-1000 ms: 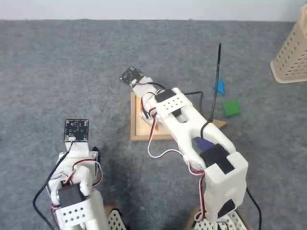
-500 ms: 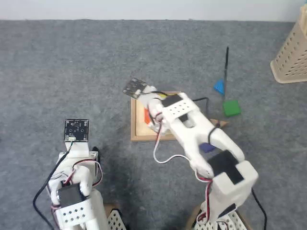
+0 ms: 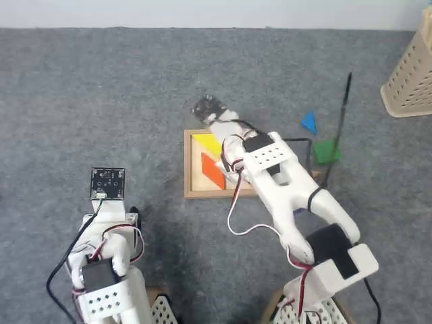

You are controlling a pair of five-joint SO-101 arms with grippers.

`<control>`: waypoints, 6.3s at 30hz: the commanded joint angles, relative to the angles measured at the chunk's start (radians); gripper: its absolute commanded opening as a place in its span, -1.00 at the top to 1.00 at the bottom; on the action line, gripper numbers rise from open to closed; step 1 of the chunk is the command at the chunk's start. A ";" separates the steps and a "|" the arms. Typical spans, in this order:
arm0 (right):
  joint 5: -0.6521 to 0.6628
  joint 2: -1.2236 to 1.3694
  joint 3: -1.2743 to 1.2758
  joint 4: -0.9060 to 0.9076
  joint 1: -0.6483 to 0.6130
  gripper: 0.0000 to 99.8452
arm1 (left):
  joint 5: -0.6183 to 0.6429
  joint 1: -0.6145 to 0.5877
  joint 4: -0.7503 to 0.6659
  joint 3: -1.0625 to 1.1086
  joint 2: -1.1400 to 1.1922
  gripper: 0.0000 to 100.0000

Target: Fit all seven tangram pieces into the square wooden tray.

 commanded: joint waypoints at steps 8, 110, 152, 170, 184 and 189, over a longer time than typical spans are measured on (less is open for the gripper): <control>-0.034 0.102 -0.018 -0.067 -0.088 0.99 | -0.006 -0.003 0.003 -0.012 -0.008 0.66; 0.072 -0.137 0.124 0.214 0.452 0.62 | -0.006 -0.003 0.003 -0.012 -0.008 0.66; -0.155 0.667 -0.925 0.236 0.521 0.62 | -0.006 -0.005 0.003 -0.012 -0.008 0.66; -0.153 0.670 -0.948 0.114 0.530 0.62 | -0.006 -0.005 0.003 -0.012 -0.008 0.66; -0.147 0.713 -0.947 0.306 0.576 0.62 | -0.006 -0.005 0.003 -0.012 -0.008 0.66; -0.120 0.711 -0.947 0.378 0.578 0.79 | -0.006 -0.005 0.003 -0.012 -0.008 0.66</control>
